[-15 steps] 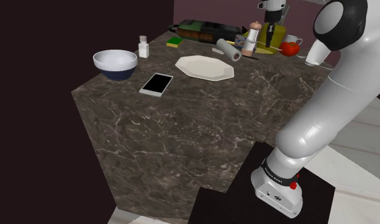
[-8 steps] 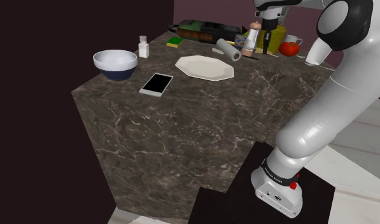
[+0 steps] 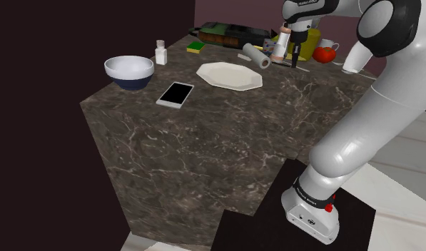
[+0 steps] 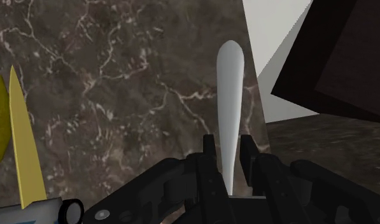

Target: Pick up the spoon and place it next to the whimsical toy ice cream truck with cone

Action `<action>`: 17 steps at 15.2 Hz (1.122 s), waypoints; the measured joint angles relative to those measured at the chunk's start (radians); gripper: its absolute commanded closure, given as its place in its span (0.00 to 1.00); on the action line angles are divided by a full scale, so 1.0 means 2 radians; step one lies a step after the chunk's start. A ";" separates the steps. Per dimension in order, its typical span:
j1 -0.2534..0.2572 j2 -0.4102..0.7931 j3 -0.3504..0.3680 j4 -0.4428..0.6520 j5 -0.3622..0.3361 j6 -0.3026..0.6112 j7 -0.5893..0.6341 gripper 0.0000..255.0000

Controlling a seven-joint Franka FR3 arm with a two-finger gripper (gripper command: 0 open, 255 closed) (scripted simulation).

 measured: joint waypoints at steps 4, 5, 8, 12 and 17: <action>0.000 0.000 0.000 -0.002 0.000 0.003 0.000 1.00; 0.000 0.000 0.000 -0.002 0.000 0.003 0.000 1.00; 0.000 0.000 0.000 -0.002 0.000 0.003 0.000 0.00; 0.000 0.000 0.000 -0.002 0.000 0.003 0.000 0.00; 0.005 0.009 0.005 0.062 0.006 -0.053 -0.005 0.00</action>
